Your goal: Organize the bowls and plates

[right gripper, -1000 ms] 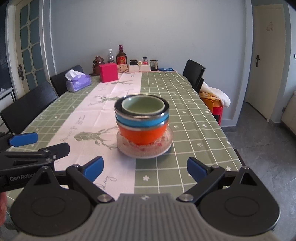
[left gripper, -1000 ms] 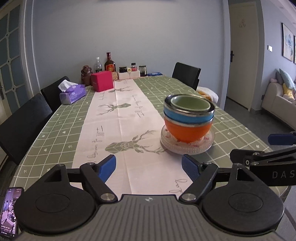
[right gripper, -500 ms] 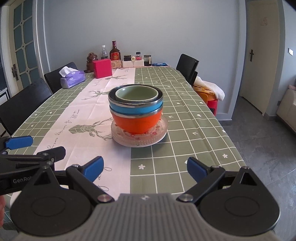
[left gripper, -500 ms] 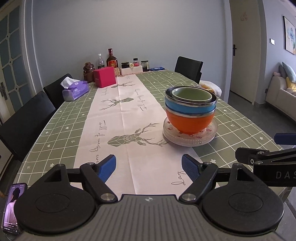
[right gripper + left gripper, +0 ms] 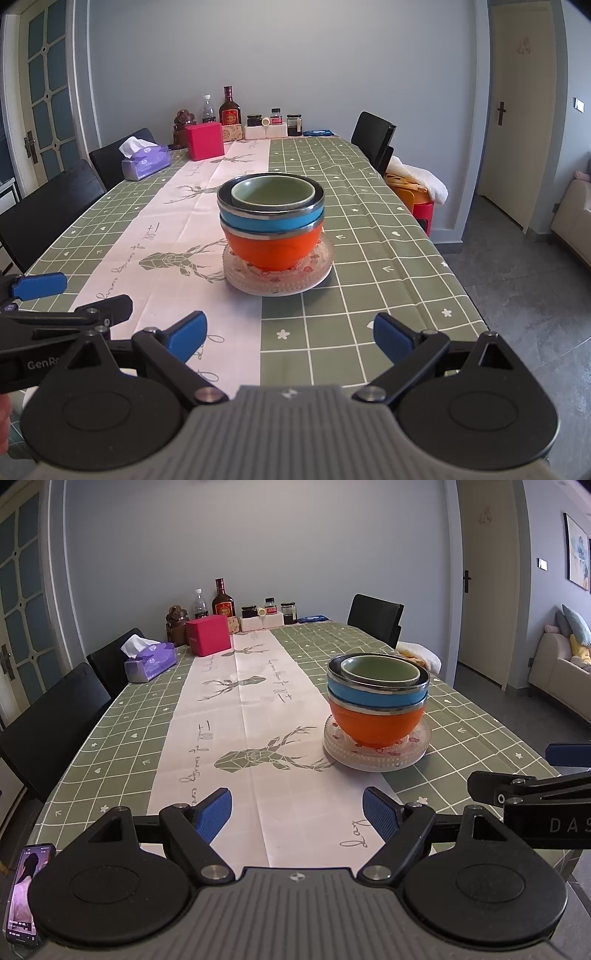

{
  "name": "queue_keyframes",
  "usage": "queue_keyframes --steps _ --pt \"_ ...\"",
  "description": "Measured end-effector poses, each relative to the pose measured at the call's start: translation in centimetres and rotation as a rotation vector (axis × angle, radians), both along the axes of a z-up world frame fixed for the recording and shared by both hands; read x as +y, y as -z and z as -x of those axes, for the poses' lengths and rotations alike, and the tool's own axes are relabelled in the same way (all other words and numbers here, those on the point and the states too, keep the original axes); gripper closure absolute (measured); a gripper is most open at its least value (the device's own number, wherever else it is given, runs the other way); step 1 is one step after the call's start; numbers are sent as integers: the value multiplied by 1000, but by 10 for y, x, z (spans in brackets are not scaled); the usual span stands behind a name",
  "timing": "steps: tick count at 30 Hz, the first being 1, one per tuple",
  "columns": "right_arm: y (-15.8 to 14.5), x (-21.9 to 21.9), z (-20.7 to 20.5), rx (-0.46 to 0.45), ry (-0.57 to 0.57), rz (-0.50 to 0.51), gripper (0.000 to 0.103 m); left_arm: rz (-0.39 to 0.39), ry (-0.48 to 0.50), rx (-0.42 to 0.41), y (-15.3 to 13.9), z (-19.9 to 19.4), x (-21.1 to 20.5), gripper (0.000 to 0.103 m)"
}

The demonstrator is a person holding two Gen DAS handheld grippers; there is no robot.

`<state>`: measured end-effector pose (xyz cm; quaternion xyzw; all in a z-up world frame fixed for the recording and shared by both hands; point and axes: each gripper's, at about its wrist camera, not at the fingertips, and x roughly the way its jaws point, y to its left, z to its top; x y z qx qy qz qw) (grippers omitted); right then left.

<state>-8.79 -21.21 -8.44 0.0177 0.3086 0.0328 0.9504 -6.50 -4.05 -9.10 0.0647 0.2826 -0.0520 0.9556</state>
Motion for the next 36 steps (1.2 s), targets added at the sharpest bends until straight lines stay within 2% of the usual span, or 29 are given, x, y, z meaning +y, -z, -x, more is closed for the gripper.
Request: queue_keyframes --steps 36 --pt "-3 12 -1 -16 -30 15 8 8 -13 2 1 -1 6 9"
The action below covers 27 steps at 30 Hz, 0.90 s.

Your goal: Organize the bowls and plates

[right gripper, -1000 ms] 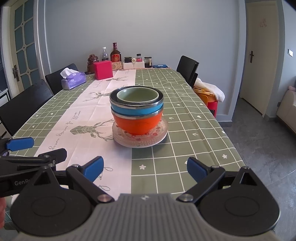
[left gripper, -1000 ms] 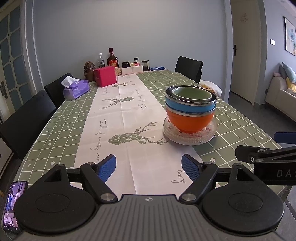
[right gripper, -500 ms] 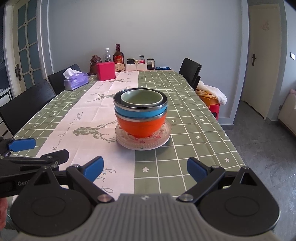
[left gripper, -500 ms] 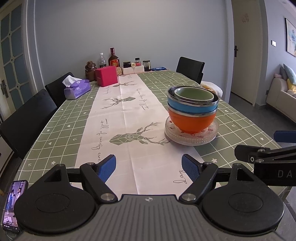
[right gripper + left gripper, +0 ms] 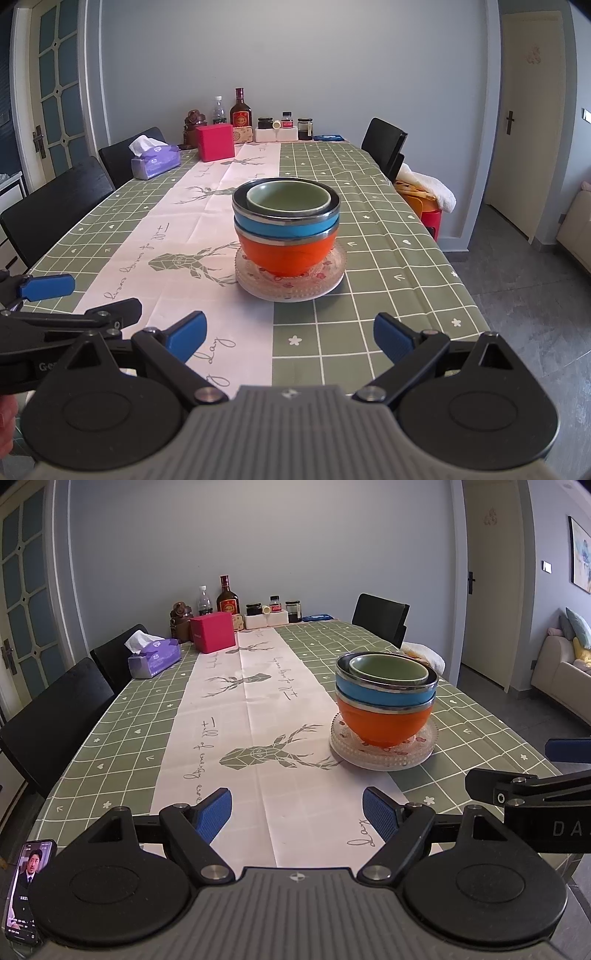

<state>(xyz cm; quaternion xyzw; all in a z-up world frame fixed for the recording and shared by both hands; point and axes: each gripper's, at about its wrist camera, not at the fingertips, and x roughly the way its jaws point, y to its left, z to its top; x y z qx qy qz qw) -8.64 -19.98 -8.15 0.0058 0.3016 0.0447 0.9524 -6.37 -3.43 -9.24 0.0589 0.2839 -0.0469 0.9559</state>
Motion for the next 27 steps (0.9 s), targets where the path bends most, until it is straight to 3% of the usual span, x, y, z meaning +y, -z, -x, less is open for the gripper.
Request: queue_keyframes --steps 27 --pt "3 3 -2 7 -4 1 7 0 1 2 1 -2 1 9"
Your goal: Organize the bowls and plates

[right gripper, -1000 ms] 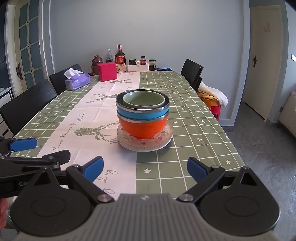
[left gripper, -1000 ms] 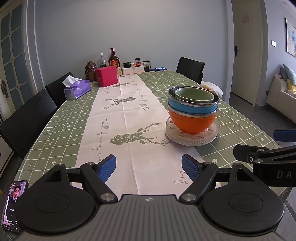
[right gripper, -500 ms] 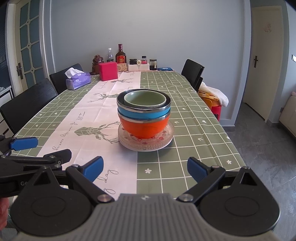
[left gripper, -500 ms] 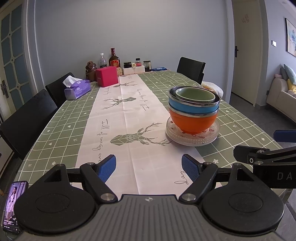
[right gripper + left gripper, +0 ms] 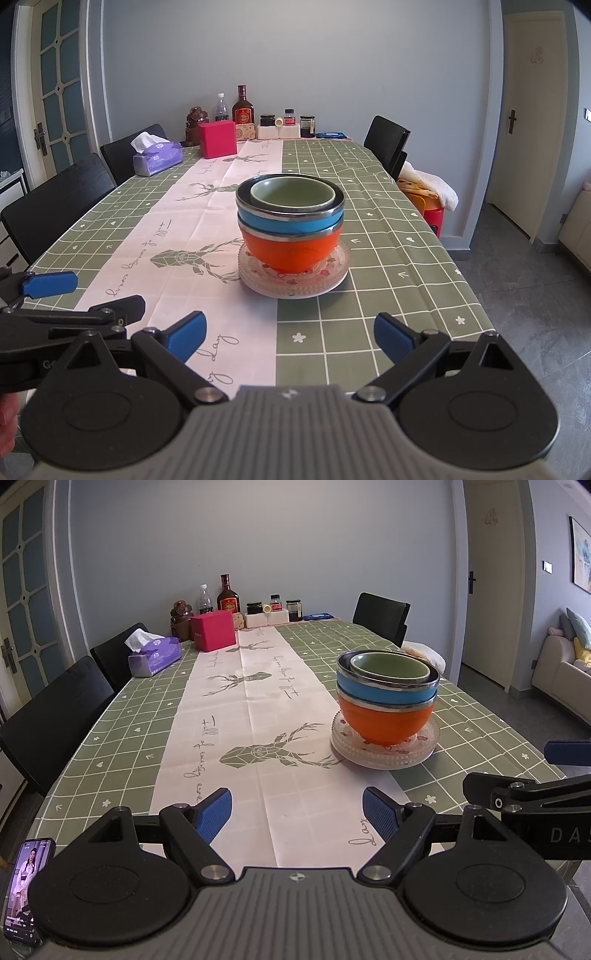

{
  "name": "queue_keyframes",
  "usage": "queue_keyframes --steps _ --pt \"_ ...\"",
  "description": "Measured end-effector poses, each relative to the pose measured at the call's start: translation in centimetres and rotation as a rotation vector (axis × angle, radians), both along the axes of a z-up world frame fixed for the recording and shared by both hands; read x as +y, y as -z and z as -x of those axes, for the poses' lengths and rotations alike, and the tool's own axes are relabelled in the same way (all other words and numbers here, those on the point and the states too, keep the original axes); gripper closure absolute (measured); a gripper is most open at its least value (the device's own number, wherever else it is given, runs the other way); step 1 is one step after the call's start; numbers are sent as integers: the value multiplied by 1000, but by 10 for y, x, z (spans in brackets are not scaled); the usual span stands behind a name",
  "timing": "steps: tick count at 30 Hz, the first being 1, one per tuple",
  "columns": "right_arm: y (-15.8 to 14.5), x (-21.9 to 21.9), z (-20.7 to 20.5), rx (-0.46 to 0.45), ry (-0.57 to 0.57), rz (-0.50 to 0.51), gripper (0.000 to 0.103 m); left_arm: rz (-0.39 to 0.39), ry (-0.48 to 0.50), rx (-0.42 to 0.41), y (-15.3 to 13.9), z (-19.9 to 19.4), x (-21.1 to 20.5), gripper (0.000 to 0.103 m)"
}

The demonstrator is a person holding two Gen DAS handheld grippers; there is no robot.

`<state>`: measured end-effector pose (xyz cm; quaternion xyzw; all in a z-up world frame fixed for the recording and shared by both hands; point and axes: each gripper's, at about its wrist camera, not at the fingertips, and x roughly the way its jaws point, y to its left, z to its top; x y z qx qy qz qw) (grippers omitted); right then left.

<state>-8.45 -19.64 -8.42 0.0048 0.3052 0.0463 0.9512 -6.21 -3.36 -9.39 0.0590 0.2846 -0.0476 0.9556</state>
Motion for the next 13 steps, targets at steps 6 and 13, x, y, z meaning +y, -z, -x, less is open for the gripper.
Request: queue_keyframes --steps 6,13 --pt "1 0 0 4 1 2 7 1 -2 2 1 0 1 9" --pt "3 0 0 10 1 1 7 3 -5 2 3 1 1 9"
